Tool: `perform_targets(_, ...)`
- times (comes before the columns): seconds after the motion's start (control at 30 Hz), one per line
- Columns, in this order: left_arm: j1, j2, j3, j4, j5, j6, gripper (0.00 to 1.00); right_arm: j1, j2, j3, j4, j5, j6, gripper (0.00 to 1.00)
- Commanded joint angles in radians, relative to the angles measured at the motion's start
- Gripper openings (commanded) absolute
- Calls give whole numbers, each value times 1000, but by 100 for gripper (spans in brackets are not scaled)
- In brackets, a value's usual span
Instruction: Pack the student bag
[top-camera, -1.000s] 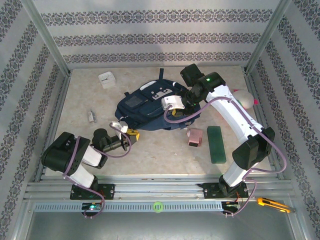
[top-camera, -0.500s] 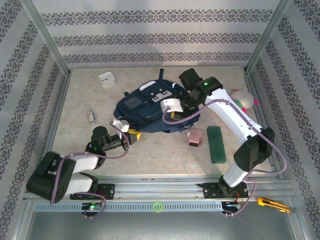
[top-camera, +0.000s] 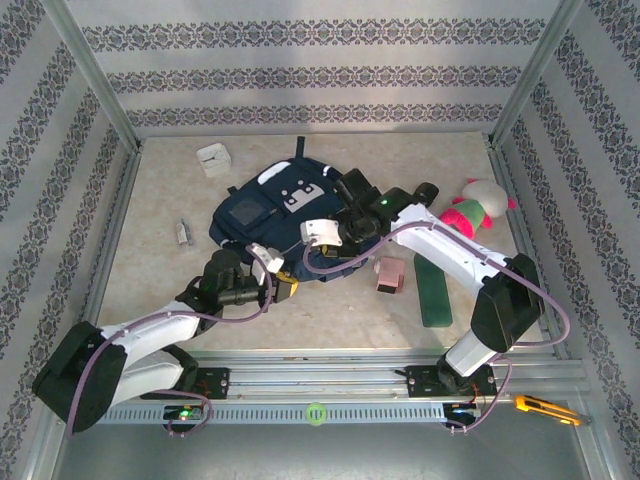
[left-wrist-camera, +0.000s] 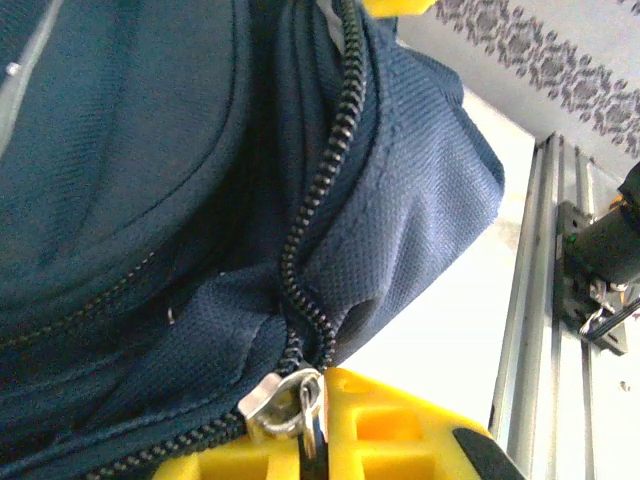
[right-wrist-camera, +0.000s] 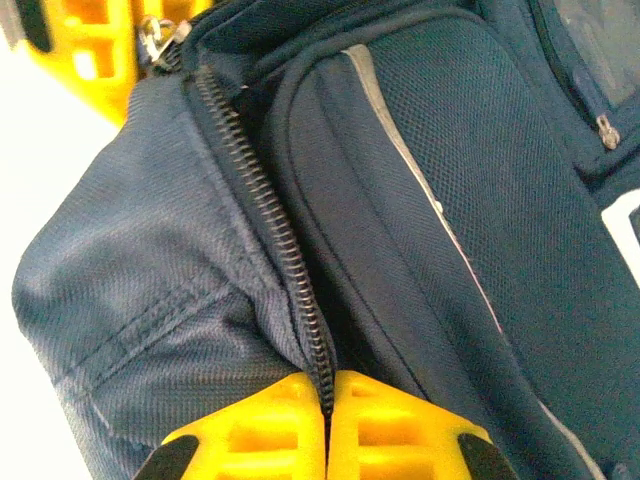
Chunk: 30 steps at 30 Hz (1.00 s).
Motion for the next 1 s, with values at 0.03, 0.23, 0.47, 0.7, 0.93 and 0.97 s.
perform_targets(0.03,-83,29,129,104,94,-5,14,49,-16,-38,246,-88,53,0)
perform_targets(0.23,-84,-47,157,-142,-6,124,45,-31,-81,-70,132,-221,-158,0)
perform_targets(0.47,-83,-340,202,-589,-283,530,73,-146,-129,-69,-40,-340,-480,0)
perform_targets(0.7,-84,-321,243,-750,-476,831,84,-182,-144,-52,-99,-351,-569,0)
perform_targets(0.93,-82,-119,257,-623,-514,900,87,-195,-161,-64,-96,-382,-573,0)
perform_targets(0.97,-83,-100,253,-592,-510,899,85,-198,-162,-64,-96,-383,-573,0)
